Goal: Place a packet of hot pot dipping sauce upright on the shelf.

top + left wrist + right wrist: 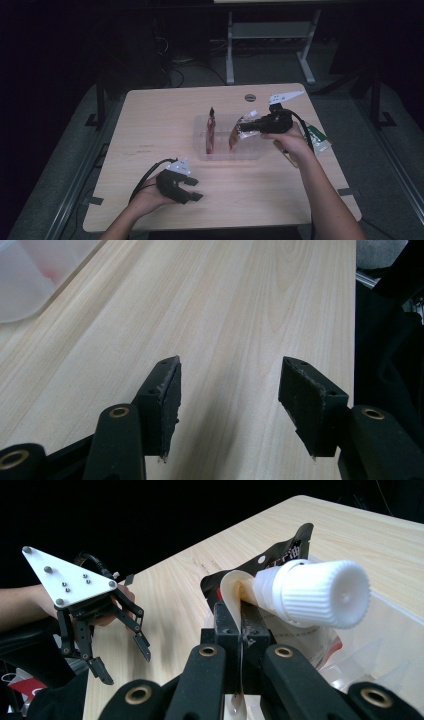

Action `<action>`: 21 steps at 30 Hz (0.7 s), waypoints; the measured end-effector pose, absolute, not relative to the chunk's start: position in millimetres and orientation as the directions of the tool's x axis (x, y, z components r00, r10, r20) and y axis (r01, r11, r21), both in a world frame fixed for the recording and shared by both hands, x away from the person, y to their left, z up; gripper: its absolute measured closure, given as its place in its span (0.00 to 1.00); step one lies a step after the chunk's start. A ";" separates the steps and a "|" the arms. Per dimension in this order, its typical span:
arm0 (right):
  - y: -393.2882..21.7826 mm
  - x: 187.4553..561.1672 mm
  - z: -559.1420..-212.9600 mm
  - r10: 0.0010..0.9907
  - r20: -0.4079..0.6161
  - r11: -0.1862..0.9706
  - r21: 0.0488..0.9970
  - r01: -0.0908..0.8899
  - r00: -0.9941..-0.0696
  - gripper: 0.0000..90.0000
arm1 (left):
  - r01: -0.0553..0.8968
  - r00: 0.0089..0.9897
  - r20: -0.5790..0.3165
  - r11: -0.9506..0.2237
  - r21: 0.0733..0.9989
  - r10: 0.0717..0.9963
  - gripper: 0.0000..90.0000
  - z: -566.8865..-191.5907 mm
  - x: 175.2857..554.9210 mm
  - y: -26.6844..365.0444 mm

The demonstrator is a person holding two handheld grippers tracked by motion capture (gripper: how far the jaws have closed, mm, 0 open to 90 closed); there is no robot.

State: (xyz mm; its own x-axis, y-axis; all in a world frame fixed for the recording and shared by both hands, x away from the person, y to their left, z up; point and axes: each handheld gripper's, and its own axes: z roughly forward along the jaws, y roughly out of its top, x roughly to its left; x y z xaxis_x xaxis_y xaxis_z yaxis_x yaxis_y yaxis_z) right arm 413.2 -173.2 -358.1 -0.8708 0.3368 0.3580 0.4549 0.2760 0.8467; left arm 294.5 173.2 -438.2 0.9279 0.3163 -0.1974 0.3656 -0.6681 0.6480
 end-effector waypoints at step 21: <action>-160.2 421.6 -379.4 0.365 0.393 0.260 0.828 0.498 -0.844 0.99 | 0.356 0.932 -0.188 -0.685 0.636 0.310 0.46 -438.3 294.9 173.5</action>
State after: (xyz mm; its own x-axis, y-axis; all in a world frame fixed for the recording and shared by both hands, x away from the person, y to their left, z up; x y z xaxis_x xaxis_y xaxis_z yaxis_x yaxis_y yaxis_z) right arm 421.6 -160.2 -379.4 -0.8440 0.3653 0.3926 0.4975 0.2600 0.8276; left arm 294.9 173.5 -438.3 0.9321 0.3099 -0.1876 0.3557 -0.6851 0.6356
